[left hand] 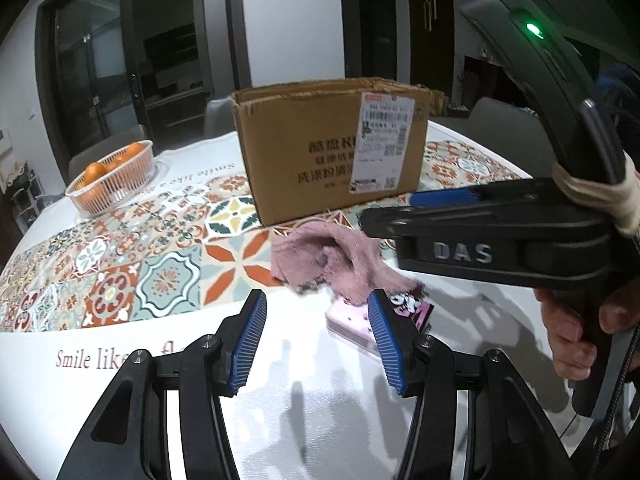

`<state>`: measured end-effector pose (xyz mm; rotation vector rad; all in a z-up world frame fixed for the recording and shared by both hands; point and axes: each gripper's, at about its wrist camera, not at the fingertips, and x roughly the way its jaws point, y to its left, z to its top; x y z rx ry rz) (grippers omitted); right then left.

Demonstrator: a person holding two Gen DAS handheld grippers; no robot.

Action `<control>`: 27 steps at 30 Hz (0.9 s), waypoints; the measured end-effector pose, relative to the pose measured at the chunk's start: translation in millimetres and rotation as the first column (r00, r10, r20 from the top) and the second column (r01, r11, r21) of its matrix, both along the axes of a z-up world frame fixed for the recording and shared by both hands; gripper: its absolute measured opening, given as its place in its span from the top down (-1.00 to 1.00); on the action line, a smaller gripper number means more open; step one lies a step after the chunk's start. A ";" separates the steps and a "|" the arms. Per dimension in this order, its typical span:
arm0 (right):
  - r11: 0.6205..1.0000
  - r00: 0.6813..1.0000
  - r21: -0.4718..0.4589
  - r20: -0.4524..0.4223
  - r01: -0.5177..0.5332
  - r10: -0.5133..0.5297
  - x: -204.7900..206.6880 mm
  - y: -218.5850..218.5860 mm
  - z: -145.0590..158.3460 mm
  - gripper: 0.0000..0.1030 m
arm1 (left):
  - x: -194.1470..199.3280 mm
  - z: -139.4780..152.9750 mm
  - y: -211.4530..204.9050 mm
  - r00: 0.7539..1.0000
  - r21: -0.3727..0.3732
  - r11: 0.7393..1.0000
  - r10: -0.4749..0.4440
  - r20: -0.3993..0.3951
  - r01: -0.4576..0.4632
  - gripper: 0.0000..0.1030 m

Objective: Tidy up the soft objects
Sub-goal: 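Move both tools back to the pink towel and tissue pack on the table, then grasp the pink towel with the right tool while the left tool grasps the Kuromi tissue pack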

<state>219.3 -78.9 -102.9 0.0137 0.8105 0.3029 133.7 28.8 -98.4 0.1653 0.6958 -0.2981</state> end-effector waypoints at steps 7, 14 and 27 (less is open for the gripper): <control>0.999 0.998 -0.015 -0.038 -0.042 0.041 15.8 12.8 -15.3 0.04 | 2.2 -12.6 -8.5 0.999 0.026 0.999 -0.038 -0.020 0.039 -0.06; 0.995 0.992 -0.043 -0.084 -0.093 0.089 32.4 27.9 -33.7 0.05 | 5.9 -24.1 -11.2 0.996 0.013 0.998 -0.067 -0.064 0.068 -0.16; 0.990 0.992 -0.120 -0.107 -0.076 0.064 49.7 37.4 -50.8 0.60 | 7.4 -30.7 -16.2 0.992 0.001 0.997 -0.077 -0.097 0.078 -0.30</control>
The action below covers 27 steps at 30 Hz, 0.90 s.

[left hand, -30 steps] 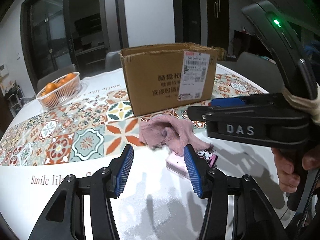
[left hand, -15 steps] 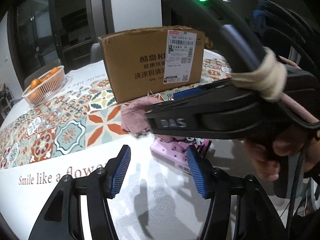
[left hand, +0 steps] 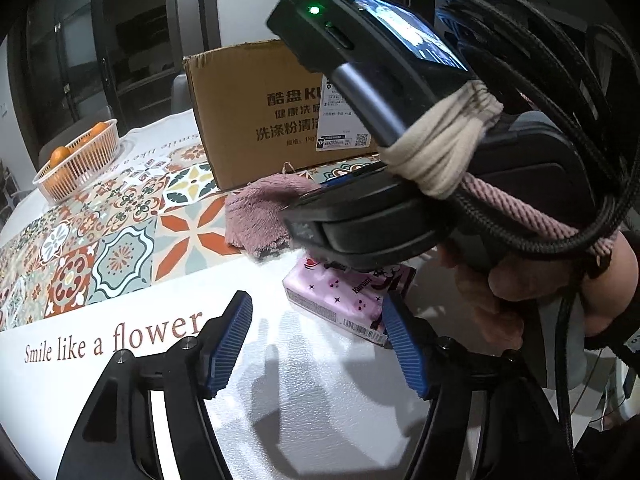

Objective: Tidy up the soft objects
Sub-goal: 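Grasp the pink towel with the right tool while the left tool grasps the Kuromi tissue pack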

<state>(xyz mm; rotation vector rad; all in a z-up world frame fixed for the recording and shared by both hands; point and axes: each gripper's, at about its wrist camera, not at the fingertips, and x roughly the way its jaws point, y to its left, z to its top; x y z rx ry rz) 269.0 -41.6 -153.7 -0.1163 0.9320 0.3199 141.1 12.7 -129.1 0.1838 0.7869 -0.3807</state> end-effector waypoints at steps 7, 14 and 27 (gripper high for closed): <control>0.998 0.999 0.038 0.027 0.044 -0.045 -8.1 -16.9 6.3 0.73 | -2.1 0.5 -6.0 1.000 -0.004 1.000 -0.028 0.008 0.028 -0.35; 0.994 0.993 0.045 0.059 0.099 -0.102 -19.7 -40.5 16.9 0.73 | -1.0 0.7 -13.9 0.999 -0.008 0.999 -0.041 0.025 0.041 -0.41; 0.976 0.977 0.078 0.051 0.202 -0.206 -44.8 -74.3 19.1 0.73 | 11.1 -2.7 -20.4 0.992 0.025 0.993 -0.115 0.044 0.114 -0.59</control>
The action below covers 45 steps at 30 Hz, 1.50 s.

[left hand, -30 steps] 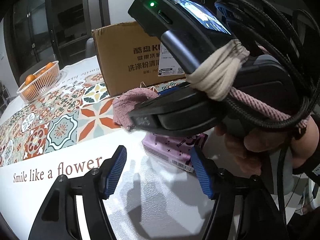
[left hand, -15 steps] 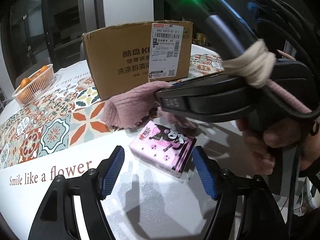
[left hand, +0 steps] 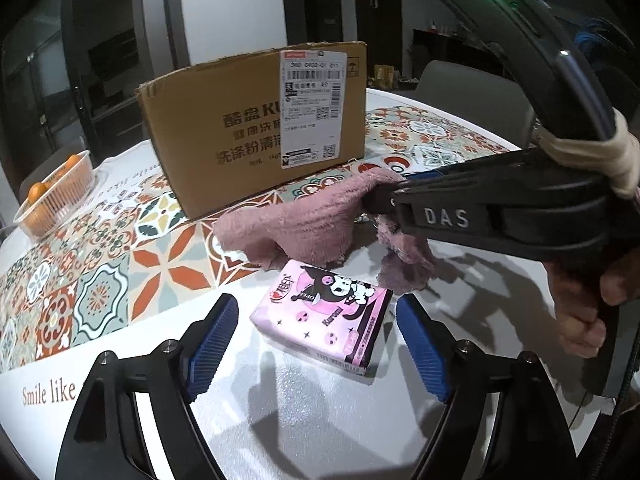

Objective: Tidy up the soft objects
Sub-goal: 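Grasp the pink towel with the right tool while the left tool grasps the Kuromi tissue pack, then lift both items over the box and open both tools to drop them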

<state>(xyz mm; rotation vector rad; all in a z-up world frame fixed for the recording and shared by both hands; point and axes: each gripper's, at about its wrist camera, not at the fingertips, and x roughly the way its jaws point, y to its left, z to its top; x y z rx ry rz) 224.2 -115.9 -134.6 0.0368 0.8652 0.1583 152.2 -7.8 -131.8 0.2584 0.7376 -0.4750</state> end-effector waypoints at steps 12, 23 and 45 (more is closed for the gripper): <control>0.999 0.999 0.018 -0.030 0.027 -0.027 -5.2 -7.4 -9.4 0.73 | 13.0 -16.7 1.4 0.999 -0.019 1.000 -0.015 -0.047 0.014 -0.55; 0.999 0.999 0.030 -0.021 0.034 -0.033 -8.3 -6.9 -6.3 0.73 | 7.0 -11.9 2.0 1.000 -0.038 0.999 0.002 -0.030 -0.003 -0.42; 0.997 0.995 0.064 0.081 0.053 -0.058 -24.6 -10.8 26.9 0.73 | -15.2 38.6 25.7 0.975 -0.103 0.977 0.196 0.103 -0.186 -0.40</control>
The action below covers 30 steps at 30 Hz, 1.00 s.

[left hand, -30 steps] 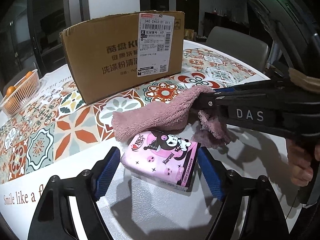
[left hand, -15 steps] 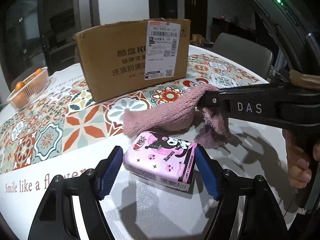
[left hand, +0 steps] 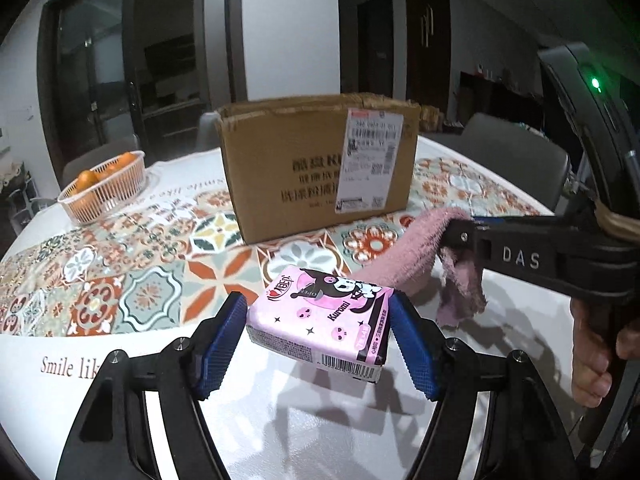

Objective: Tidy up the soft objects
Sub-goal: 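Lift both items over the box and open both tools to drop them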

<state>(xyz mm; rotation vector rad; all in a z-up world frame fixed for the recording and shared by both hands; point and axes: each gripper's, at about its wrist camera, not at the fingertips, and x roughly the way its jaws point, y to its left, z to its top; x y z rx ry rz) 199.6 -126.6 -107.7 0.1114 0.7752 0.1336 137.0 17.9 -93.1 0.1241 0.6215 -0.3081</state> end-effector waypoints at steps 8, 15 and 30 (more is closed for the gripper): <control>1.000 0.999 0.011 0.044 0.002 -0.003 -4.0 -1.2 18.0 0.73 | 1.6 23.1 2.6 0.998 -0.028 0.999 0.019 0.063 -0.018 -0.39; 1.000 0.995 0.019 0.100 0.009 -0.011 -4.9 -2.4 39.5 0.73 | 6.8 46.4 4.3 0.991 -0.057 0.998 0.035 0.129 -0.028 -0.39; 0.999 0.969 0.045 0.244 0.027 -0.037 5.9 -7.0 93.4 0.73 | 23.7 98.9 1.6 0.959 -0.091 0.995 0.060 0.276 -0.036 -0.38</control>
